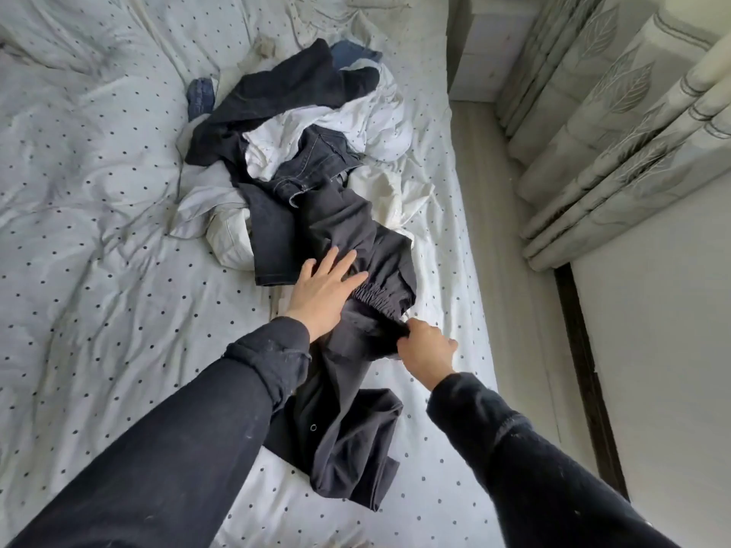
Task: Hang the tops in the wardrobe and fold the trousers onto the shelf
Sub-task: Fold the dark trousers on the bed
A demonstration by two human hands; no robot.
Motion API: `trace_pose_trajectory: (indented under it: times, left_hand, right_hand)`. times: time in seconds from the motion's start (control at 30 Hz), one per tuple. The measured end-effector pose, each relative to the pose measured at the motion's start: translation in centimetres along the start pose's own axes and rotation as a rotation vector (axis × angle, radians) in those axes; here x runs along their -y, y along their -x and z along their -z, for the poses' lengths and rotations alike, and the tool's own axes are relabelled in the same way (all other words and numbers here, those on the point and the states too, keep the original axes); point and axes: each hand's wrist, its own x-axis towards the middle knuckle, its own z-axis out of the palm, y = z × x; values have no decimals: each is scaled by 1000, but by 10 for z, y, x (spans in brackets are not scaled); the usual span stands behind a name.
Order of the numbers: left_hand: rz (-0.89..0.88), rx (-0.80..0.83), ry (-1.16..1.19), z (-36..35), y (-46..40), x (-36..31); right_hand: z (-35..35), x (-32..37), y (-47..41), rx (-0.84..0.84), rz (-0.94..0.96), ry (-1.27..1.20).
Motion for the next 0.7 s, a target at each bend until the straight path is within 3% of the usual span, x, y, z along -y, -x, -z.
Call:
trace_pose_trajectory:
  times: [0.07, 0.17, 0.43, 0.7]
  left_hand:
    - [-41, -41, -88, 0, -10, 0]
    - [-125, -245, -125, 13, -18, 1]
    - [-128, -422, 130, 84, -51, -39]
    - [-102, -595, 272, 192, -63, -46]
  right_hand:
    - [28, -8, 0, -102, 44, -79]
    - [76, -19, 5, -256, 113, -211]
    - [173, -18, 34, -446, 238, -404]
    - [252, -38, 52, -632, 157, -361]
